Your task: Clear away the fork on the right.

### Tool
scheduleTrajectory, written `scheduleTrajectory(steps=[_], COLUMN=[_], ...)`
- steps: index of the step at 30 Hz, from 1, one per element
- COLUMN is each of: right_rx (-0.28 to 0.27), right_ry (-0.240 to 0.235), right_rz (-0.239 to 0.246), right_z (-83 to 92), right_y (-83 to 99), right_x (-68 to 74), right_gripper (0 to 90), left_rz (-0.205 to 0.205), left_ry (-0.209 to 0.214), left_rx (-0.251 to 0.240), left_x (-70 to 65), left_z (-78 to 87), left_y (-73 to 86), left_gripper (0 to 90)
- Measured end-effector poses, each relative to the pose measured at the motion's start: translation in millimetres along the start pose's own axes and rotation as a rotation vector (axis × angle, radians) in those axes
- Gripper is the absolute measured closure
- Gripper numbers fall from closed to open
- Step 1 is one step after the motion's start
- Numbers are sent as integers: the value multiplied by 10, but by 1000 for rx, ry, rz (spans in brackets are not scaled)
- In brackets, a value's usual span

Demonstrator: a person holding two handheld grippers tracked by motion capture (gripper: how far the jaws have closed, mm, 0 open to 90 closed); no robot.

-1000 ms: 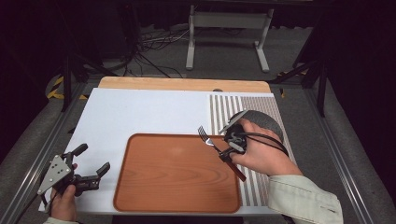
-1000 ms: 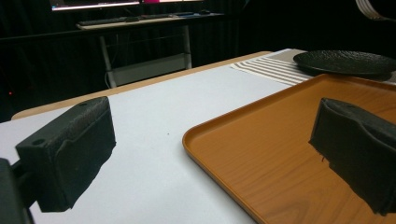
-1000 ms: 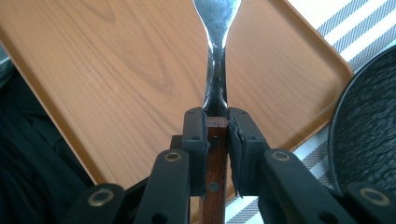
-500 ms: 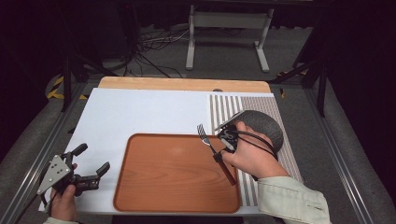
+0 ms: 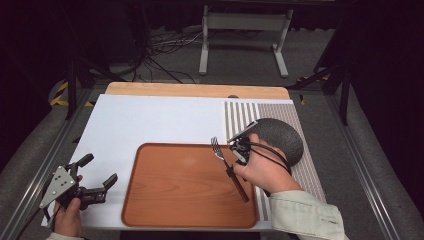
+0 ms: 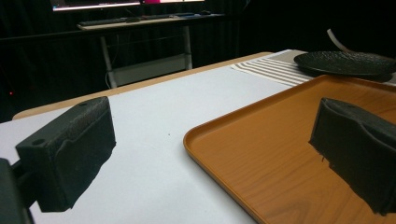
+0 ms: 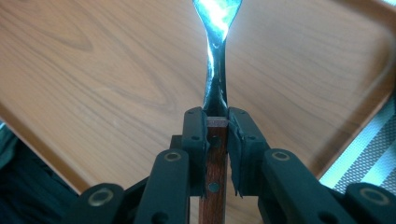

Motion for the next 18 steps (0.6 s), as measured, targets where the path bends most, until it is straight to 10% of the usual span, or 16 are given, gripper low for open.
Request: scheduleTrajectory(steps=[18], right_rx=[107], right_ry=[-3], right_rz=[-95], right_z=[-310], right_y=[114], right_x=[-14], right_gripper=[785], left_rz=[-2], left_ry=[-1], left_rx=[-1], left_x=[1], left_z=[4], left_y=[-7], left_gripper=[8])
Point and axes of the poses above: each handheld gripper's, and its own axes: z roughly backward along the jaws, y roughly out of its underside, x roughly to its left, the point moved 9 cm from there along -z, roughly forward along the jaws, and after that the axes turned 14 degrees about z, right-handed, at the moved point
